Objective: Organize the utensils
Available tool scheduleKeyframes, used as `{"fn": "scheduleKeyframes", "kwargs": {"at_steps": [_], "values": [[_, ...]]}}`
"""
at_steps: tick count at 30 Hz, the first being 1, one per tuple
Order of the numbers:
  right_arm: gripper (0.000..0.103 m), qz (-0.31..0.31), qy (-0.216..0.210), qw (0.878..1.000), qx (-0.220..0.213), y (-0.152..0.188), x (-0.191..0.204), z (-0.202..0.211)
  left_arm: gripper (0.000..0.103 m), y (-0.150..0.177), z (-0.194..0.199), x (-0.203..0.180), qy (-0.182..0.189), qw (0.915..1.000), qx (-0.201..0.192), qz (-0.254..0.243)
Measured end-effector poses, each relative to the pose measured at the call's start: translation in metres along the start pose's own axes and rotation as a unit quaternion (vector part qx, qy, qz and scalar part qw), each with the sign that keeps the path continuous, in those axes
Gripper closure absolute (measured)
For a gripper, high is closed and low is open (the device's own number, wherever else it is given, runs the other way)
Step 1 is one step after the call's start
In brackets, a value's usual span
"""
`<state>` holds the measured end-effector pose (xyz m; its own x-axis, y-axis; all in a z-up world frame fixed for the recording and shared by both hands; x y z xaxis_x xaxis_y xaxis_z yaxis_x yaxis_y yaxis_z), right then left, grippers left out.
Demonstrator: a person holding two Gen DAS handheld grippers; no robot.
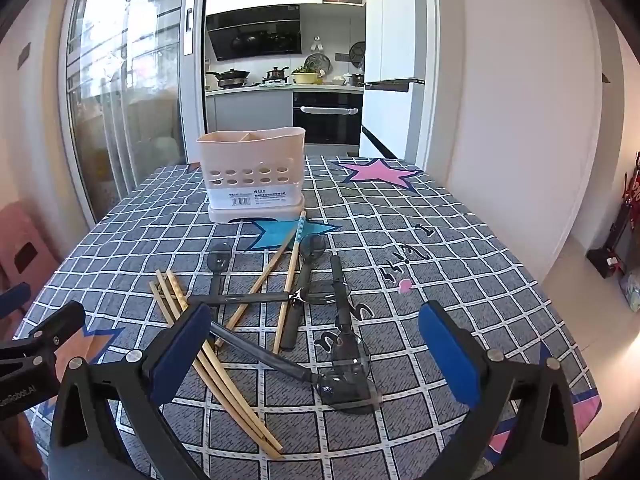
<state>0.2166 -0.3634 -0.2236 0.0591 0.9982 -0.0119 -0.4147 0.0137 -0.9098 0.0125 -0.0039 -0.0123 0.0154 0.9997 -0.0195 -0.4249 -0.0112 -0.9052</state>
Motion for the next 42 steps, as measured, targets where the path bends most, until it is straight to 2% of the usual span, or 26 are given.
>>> {"fn": "scheduleKeyframes", "kwargs": {"at_steps": [26, 42], "values": [[0.0, 0.003, 0.006, 1.0, -0.018, -0.006, -0.001, 0.006, 0.0, -0.005, 0.001, 0.0, 0.01, 0.9999, 0.007, -0.003], [0.0, -0.006, 0.014, 0.999, -0.031, -0.009, -0.002, 0.022, 0.0, -0.015, 0.003, 0.002, 0.03, 0.9995, 0.01, 0.007]]}}
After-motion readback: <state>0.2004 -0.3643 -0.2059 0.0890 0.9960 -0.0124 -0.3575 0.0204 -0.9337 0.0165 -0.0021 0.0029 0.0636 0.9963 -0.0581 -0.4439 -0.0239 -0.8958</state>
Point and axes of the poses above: each gripper's, at about its wrist camera, not at the fingertips, and z roughly against the way its jaws point, x to its left, y to its underside, the point moved 1 cm from there along -z, roughly the way its jaws point, and after that the axes turned 10 degrees about -x, right-handed, at the moved point
